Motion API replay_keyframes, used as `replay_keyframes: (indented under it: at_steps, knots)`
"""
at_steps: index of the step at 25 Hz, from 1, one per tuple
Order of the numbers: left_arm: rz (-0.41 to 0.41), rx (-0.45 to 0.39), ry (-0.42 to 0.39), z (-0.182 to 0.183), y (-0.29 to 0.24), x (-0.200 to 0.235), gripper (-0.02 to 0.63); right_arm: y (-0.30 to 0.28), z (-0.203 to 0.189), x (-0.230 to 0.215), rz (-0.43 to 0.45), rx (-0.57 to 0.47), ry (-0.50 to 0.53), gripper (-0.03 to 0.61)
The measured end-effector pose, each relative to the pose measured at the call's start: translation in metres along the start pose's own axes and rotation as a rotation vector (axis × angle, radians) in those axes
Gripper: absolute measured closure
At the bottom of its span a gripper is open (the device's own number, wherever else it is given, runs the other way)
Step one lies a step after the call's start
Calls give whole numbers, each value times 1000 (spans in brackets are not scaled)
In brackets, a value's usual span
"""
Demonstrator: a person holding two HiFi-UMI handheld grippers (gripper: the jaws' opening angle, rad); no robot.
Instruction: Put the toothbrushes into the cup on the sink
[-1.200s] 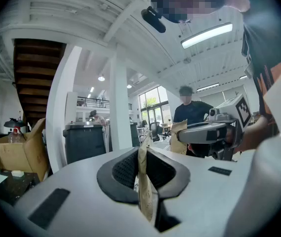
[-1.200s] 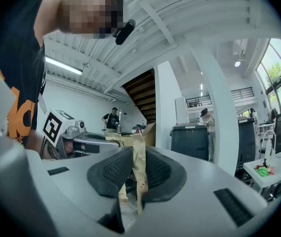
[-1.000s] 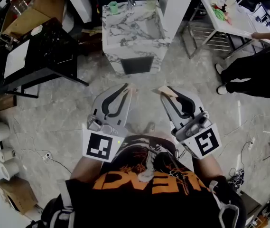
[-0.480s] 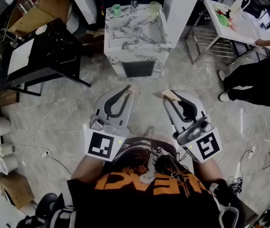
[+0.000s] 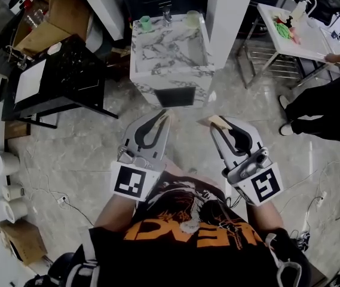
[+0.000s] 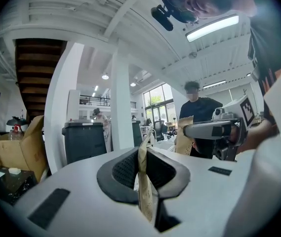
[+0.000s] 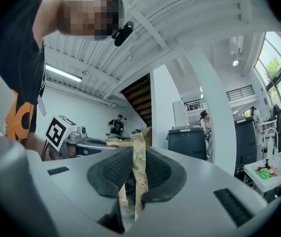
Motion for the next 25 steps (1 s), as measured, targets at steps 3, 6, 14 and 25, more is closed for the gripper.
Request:
replay_keyframes:
  at_steps: [3, 6, 14, 25]
  knots:
    - [-3, -10, -8, -8, -27, 25, 569, -24, -10, -20, -5, 12, 10, 502]
    - [-17, -28, 11, -23, -63, 58, 569, -59, -21, -46, -13, 33, 29, 502]
    - [-131, -59, -59, -42, -183, 168, 569, -180, -42, -128, -70, 91, 76, 502]
    - [-144, -26, -20, -87, -281, 250, 569, -264, -81, -209, -119, 138, 74, 502]
Point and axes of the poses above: the fingertips, and each gripper's own axes: y backward along the fingers, x to its left, z out of its top, the point moved 10 cm from there along y, backward along the fingers, and after that the axes turned 9 degrees about -x, right-handed, at the moved point
